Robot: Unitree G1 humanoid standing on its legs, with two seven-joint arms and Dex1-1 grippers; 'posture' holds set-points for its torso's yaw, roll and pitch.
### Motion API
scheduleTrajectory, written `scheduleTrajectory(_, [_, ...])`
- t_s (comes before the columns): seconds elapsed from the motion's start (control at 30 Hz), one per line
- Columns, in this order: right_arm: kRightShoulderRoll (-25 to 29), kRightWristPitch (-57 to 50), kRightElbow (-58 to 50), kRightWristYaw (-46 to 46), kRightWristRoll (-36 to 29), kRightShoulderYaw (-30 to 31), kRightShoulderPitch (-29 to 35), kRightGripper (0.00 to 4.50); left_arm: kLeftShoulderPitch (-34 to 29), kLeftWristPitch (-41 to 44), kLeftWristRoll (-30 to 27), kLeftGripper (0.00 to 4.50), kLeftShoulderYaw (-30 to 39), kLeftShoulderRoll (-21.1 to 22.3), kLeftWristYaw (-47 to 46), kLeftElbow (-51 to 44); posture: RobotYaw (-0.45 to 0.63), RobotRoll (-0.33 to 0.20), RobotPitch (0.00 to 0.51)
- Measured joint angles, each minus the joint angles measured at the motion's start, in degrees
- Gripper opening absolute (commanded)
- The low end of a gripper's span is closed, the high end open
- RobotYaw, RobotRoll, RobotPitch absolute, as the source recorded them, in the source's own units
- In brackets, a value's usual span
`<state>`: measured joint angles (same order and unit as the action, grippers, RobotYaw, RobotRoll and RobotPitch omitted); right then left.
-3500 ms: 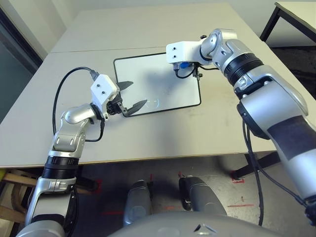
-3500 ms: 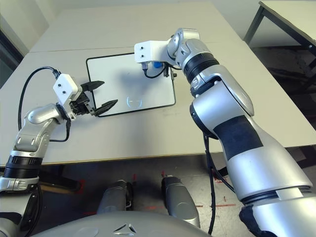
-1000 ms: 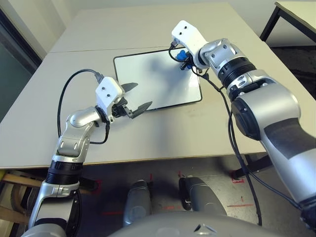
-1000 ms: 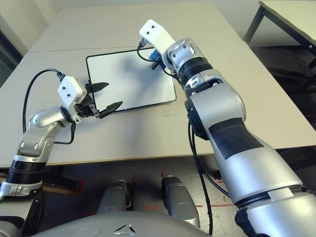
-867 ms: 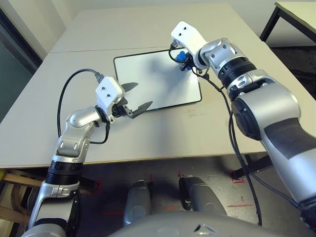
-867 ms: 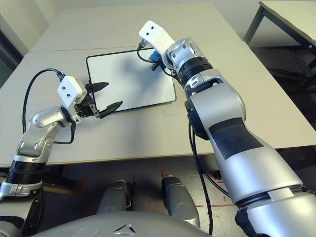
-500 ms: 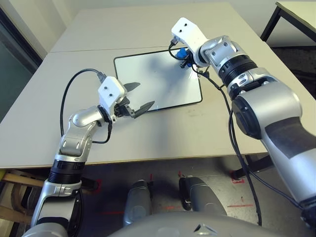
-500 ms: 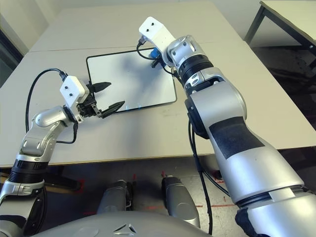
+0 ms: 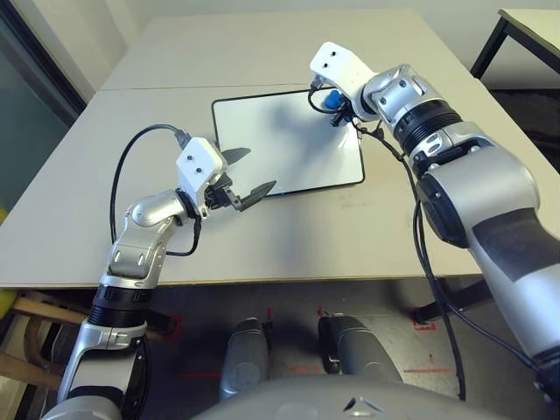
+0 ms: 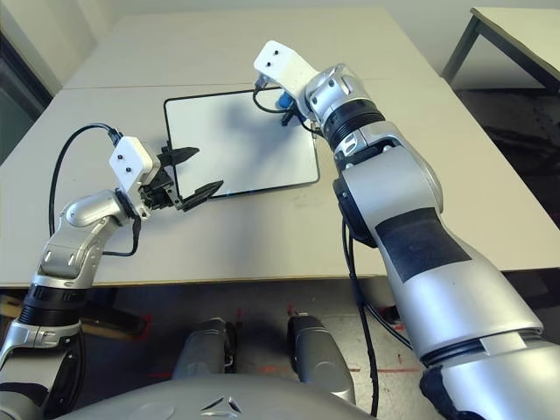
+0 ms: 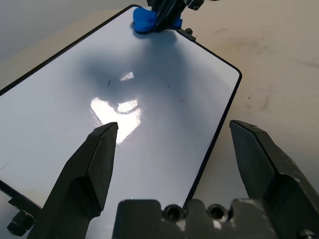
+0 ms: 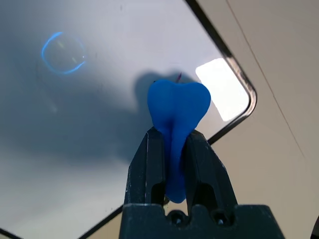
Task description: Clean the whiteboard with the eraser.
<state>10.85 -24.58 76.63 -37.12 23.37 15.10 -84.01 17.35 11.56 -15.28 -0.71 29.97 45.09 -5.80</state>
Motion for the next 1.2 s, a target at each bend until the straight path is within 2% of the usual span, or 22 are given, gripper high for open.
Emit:
scheduleTrajectory(0.33, [1.2,-0.5,-0.1,-3.2,-0.4,-0.2,1.2,0.34,2.2,-0.9,0.1,4.50,-0.5,-0.7,0.2,2.3,-0.05,0.000,0.060])
scheduleTrajectory(0.57, [3.9,-1.7,-4.0,-12.5,-1.5,0.2,0.9,0.34,2.6,-1.4,0.1,4.50,-0.5,-1.1,0.9,2.4,-0.09,0.000,0.068])
scheduleTrajectory(0.7, [9.0,-7.9,-17.9,-21.3,-1.8,1.9,4.5,0.34,3.4,-1.7,0.1,4.50,-0.8,-1.2,1.6,4.2,-0.11,0.000,0.071])
scheduleTrajectory(0.83, [17.0,-19.1,-41.0,-29.3,-2.2,4.4,17.5,0.34,4.9,-2.3,0.1,4.50,-1.2,-1.5,2.5,5.9,-0.13,0.000,0.070])
scheduleTrajectory(0.93, [21.8,-25.8,-51.6,-31.9,-2.7,4.8,23.9,0.34,5.2,-2.6,0.1,4.50,-1.5,-1.7,3.1,7.1,-0.14,0.000,0.068])
scheduleTrajectory(1.07, [26.6,-30.3,-58.9,-32.4,-3.7,4.8,26.5,0.34,6.2,-3.2,0.2,4.50,-1.8,-2.0,3.4,7.5,-0.15,0.000,0.066])
scheduleTrajectory(1.2, [30.0,-30.9,-56.8,-30.7,-4.5,4.8,28.8,0.34,6.8,-3.7,0.2,4.50,-1.8,-1.9,3.7,8.8,-0.14,0.000,0.064])
